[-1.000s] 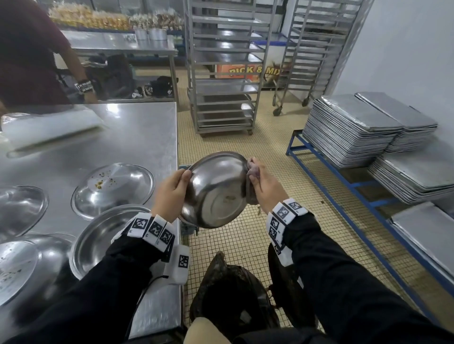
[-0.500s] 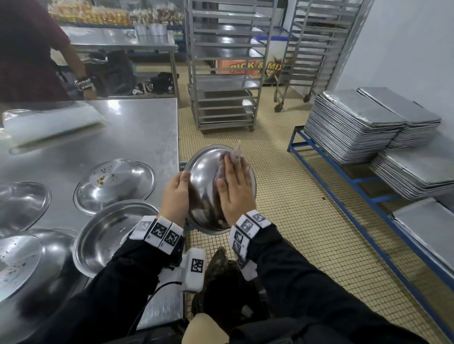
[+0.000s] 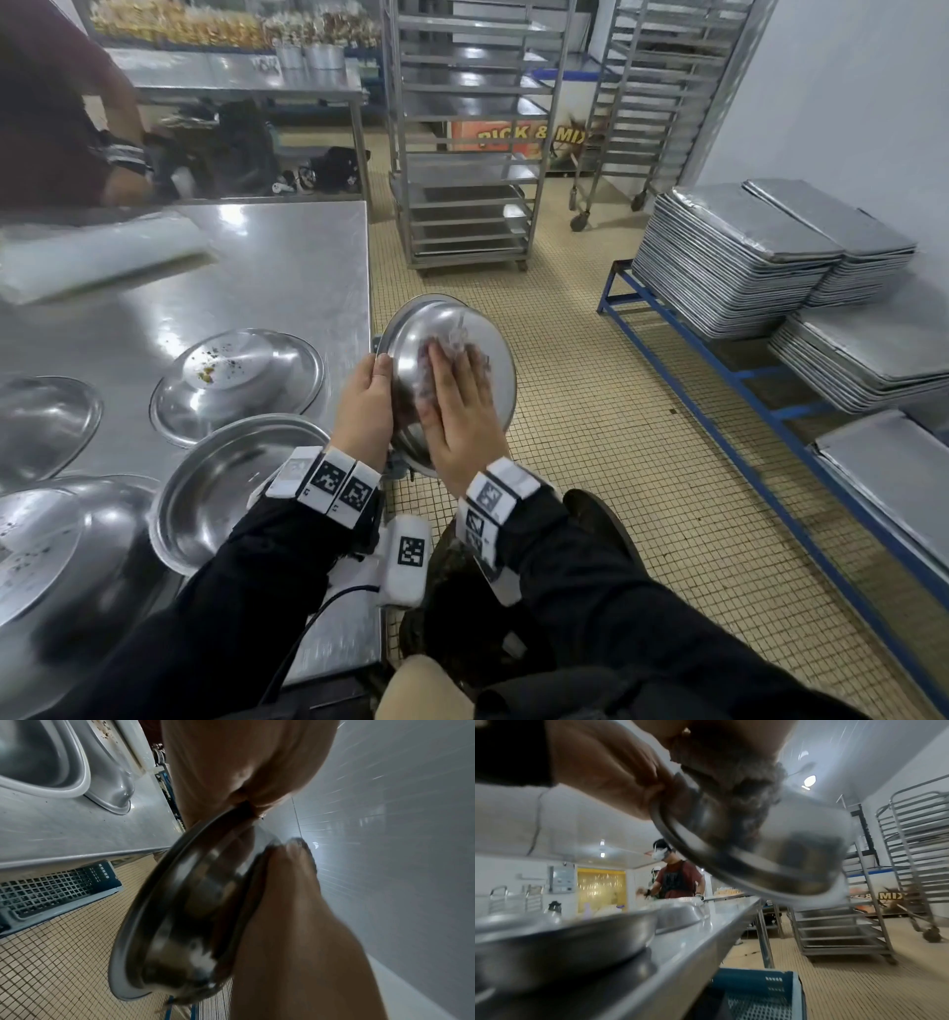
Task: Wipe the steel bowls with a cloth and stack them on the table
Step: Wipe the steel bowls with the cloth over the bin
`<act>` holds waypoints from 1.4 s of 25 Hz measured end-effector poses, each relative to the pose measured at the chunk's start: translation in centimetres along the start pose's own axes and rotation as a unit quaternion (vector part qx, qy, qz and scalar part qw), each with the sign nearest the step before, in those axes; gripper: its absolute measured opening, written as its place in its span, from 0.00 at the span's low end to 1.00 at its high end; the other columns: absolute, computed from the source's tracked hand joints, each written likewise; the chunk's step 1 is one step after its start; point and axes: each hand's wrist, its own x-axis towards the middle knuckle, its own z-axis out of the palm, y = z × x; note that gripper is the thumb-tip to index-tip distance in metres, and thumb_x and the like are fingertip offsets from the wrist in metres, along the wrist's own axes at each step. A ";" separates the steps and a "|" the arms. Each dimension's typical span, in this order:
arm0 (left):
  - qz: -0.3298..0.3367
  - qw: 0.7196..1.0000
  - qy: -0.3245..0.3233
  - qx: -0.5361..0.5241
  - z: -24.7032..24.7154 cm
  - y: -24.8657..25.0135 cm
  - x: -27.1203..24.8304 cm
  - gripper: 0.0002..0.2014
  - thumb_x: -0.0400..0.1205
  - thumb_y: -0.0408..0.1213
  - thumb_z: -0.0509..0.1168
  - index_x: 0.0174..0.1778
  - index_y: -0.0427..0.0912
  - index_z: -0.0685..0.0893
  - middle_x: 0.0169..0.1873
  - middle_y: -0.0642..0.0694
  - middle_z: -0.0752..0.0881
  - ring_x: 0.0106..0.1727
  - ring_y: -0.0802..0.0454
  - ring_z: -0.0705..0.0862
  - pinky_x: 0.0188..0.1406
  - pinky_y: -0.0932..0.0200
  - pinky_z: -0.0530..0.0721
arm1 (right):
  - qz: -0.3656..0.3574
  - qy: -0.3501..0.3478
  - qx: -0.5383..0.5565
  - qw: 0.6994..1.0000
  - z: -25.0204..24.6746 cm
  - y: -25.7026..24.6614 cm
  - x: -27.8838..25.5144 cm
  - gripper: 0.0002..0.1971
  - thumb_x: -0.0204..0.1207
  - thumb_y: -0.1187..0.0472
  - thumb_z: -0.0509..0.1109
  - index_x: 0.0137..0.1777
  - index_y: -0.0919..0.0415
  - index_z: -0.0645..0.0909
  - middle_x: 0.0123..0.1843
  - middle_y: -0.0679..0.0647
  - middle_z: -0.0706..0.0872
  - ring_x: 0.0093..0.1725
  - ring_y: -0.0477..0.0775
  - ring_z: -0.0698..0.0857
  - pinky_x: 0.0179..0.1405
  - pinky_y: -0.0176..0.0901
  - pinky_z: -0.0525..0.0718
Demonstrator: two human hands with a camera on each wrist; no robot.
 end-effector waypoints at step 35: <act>0.075 0.985 -0.037 0.148 -0.9 -0.1 -0.3 0.15 0.88 0.44 0.57 0.38 0.44 0.81 0.25 0.47 0.76 0.26 0.53 0.74 0.29 0.55 0.74 | 0.087 0.113 0.019 0.990 -1.9 1.9 2.4 0.25 0.85 0.49 0.48 0.78 0.58 0.66 0.79 0.54 0.68 0.80 0.52 0.62 0.80 0.49 0.58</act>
